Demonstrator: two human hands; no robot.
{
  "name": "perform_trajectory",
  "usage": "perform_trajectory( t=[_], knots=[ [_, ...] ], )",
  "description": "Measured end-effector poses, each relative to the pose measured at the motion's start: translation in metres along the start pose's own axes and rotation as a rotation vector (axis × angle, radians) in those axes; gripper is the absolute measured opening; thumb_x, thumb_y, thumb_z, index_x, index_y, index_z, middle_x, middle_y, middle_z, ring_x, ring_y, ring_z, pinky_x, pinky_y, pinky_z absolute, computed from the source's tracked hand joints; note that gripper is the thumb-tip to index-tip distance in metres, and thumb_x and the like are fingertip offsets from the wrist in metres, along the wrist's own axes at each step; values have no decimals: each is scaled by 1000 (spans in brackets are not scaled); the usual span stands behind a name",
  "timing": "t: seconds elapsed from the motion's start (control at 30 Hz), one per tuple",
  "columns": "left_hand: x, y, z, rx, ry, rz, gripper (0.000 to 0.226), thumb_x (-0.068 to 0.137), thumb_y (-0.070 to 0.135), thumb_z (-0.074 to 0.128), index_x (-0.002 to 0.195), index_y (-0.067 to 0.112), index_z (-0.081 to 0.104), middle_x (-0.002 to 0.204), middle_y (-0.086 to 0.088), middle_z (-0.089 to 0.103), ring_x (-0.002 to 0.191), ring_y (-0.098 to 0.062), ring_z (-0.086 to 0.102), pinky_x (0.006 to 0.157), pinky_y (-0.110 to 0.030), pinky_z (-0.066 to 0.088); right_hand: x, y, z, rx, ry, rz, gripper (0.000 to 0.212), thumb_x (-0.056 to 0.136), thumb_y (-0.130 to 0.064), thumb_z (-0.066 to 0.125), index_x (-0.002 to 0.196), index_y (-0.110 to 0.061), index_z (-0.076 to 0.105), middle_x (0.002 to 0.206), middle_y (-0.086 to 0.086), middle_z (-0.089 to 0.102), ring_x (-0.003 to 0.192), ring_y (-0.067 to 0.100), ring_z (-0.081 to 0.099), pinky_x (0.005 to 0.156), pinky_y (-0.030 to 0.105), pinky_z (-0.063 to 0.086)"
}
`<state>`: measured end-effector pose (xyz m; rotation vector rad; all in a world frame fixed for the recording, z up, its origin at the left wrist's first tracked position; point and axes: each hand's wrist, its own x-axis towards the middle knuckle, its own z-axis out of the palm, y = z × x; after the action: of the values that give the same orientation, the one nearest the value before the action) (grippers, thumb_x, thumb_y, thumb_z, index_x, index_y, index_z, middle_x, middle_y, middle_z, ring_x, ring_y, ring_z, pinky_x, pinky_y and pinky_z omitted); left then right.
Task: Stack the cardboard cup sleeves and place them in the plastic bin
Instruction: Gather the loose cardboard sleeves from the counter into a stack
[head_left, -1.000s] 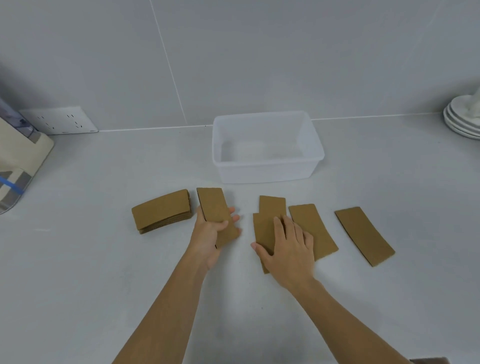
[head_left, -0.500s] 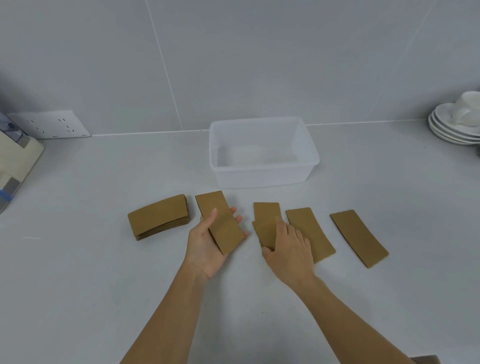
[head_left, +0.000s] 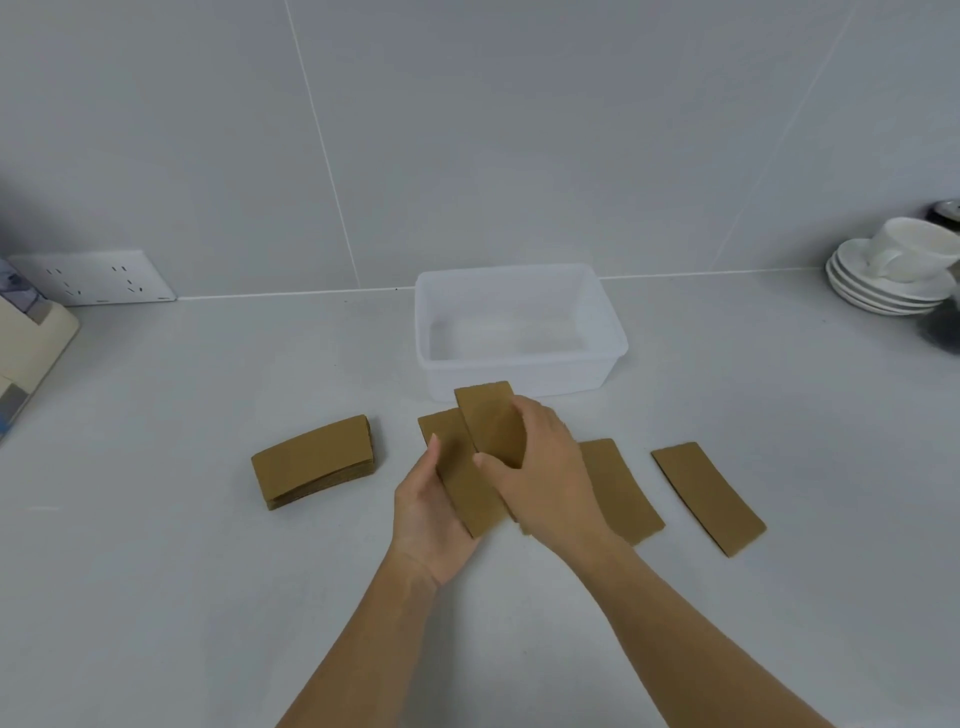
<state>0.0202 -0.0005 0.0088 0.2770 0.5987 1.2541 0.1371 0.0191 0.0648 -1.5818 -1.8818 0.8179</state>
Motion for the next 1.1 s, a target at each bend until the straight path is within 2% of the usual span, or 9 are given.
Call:
perform_trajectory(
  t=[0.13,0.33,0.4,0.5,0.57,0.7,0.93,1.0,1.1],
  knots=[
    [-1,-6,0,-81,-18,-22,43,80,40,61,117,17,64,116,-5,69,111,-25,62,86,-40,53,-5,-5,20,-68,-36,-78,61,81,-32,60,135,-17,36,140,2,42,127,19,38,105,33,31],
    [-3,-9,-3,-111,16,-18,37,72,35,69,104,16,71,109,-4,71,107,-23,65,86,-38,53,-11,4,38,-228,-35,-158,52,82,-30,57,129,-16,42,141,2,41,130,19,35,106,32,28],
    [-5,-9,-4,-109,49,-30,42,70,34,70,108,14,69,114,-6,68,111,-25,62,93,-40,49,-14,6,42,-259,-51,-188,49,83,-31,55,128,-16,44,141,2,40,129,19,36,106,33,29],
    [-7,-8,-8,-124,67,-58,60,72,35,69,125,10,57,132,-11,57,121,-28,54,104,-43,40,-17,8,45,-266,-84,-205,48,84,-32,55,128,-17,44,141,1,39,129,18,35,106,33,30],
    [-9,-6,-11,-148,57,-58,62,72,35,69,126,9,56,136,-12,54,123,-29,53,105,-43,39,-18,8,46,-262,-135,-229,49,84,-32,55,128,-18,43,141,0,38,128,18,36,105,33,32],
    [-13,-4,-15,-192,28,-73,59,67,37,75,117,7,63,130,-13,60,120,-28,56,99,-42,45,-21,9,47,-262,-211,-260,49,85,-35,53,130,-19,41,144,0,33,131,19,32,106,33,29],
    [-17,-4,-16,-261,101,-101,58,67,44,71,115,15,60,121,-7,66,113,-27,60,93,-45,49,-9,13,30,-268,-506,-184,66,80,-58,48,138,-29,34,153,-8,23,138,10,16,111,35,8],
    [-19,-3,-16,-294,117,-101,57,68,46,71,114,15,61,114,-8,69,105,-28,65,85,-44,53,-2,14,22,-186,-448,-142,60,80,-58,48,133,-29,41,144,-6,39,132,11,30,111,35,17],
    [-20,0,-19,-361,176,-60,63,70,45,69,121,11,58,121,-14,66,106,-31,65,77,-50,55,8,22,17,-90,-176,39,48,87,-47,49,127,-20,46,130,1,52,117,18,48,100,34,38]
  ],
)
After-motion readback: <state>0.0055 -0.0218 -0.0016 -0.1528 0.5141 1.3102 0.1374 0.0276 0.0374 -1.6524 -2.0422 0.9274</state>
